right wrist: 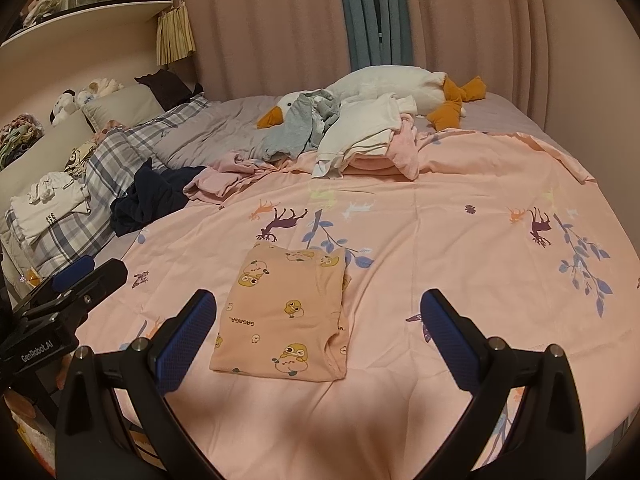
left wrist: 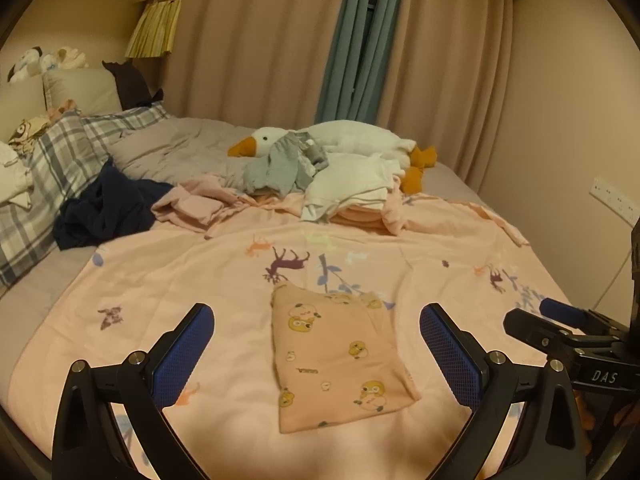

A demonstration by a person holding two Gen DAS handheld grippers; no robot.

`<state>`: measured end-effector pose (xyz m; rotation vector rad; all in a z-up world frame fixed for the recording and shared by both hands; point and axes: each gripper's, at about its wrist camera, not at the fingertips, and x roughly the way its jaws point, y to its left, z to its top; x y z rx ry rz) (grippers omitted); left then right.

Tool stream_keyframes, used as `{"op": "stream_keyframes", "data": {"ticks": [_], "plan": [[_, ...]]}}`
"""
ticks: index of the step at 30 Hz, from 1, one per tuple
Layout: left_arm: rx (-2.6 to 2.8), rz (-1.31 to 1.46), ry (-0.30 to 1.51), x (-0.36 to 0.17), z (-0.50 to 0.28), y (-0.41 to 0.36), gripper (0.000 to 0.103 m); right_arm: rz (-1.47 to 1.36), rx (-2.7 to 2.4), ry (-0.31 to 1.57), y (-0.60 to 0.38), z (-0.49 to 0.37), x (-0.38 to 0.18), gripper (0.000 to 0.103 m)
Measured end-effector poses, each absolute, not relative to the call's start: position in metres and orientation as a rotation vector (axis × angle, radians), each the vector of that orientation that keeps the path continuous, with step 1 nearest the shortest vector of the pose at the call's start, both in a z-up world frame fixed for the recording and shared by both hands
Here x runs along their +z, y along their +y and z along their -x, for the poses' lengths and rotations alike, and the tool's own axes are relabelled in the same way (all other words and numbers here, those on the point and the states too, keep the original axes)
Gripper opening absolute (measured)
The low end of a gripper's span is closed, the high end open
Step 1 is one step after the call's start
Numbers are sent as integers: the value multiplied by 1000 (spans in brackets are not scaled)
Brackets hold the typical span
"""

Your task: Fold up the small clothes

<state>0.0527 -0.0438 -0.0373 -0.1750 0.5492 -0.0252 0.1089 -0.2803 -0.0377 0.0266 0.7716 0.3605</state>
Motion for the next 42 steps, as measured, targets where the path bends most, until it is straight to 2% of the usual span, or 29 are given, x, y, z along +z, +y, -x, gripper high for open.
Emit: {"op": "stream_keyframes", "data": {"ticks": [42], "plan": [[-7,145,589,-43,-58,-44,102,4,331,779,-278,-114,-42,102]]}}
